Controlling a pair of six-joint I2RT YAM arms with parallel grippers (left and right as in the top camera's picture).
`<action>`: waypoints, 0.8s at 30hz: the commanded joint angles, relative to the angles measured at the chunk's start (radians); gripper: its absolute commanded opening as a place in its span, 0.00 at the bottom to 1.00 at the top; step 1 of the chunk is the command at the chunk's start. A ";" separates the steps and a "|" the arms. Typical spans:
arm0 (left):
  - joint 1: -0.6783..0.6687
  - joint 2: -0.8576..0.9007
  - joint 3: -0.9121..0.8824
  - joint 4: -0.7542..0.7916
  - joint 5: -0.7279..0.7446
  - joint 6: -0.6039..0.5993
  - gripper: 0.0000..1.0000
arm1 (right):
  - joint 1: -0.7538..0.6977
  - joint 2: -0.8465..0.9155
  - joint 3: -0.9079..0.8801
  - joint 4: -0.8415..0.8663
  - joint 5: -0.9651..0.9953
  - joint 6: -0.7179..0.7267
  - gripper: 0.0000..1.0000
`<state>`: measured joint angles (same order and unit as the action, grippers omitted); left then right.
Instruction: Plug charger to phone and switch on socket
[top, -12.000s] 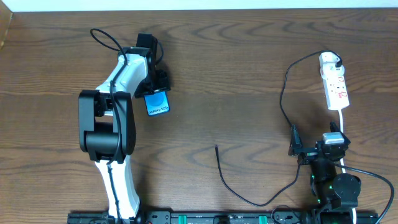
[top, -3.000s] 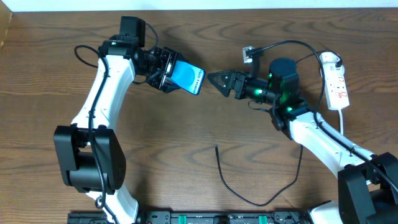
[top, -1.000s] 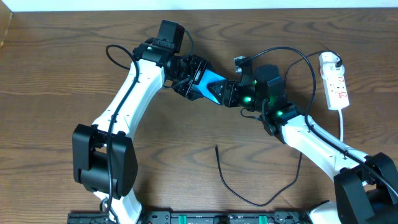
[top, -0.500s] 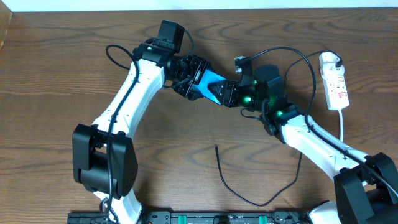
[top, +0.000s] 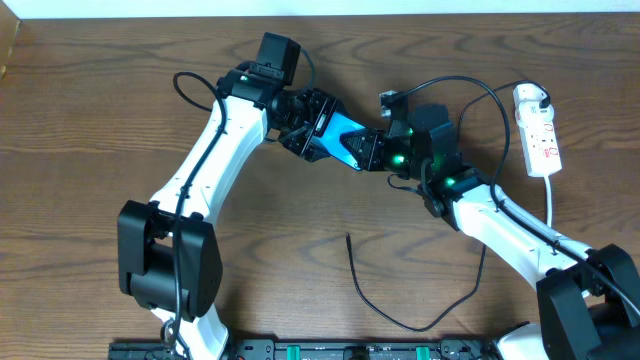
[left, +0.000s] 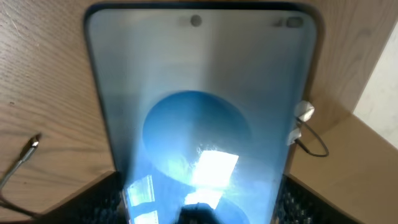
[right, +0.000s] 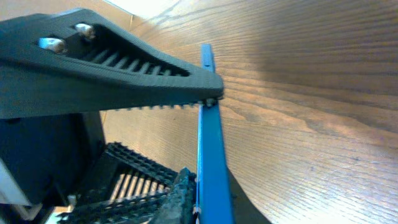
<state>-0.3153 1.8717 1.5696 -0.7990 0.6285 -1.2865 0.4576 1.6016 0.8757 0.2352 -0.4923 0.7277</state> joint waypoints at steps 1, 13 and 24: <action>-0.005 -0.029 0.031 0.000 0.010 -0.010 0.08 | 0.008 -0.002 0.013 0.015 -0.029 -0.027 0.02; 0.003 -0.029 0.031 0.001 0.010 -0.010 0.47 | 0.003 -0.002 0.013 0.015 -0.029 -0.026 0.01; 0.082 -0.030 0.032 0.035 0.126 0.008 0.87 | -0.069 -0.002 0.013 0.015 -0.029 -0.006 0.01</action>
<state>-0.2558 1.8641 1.5921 -0.7761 0.6868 -1.3014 0.4187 1.6150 0.8703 0.2379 -0.5156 0.7143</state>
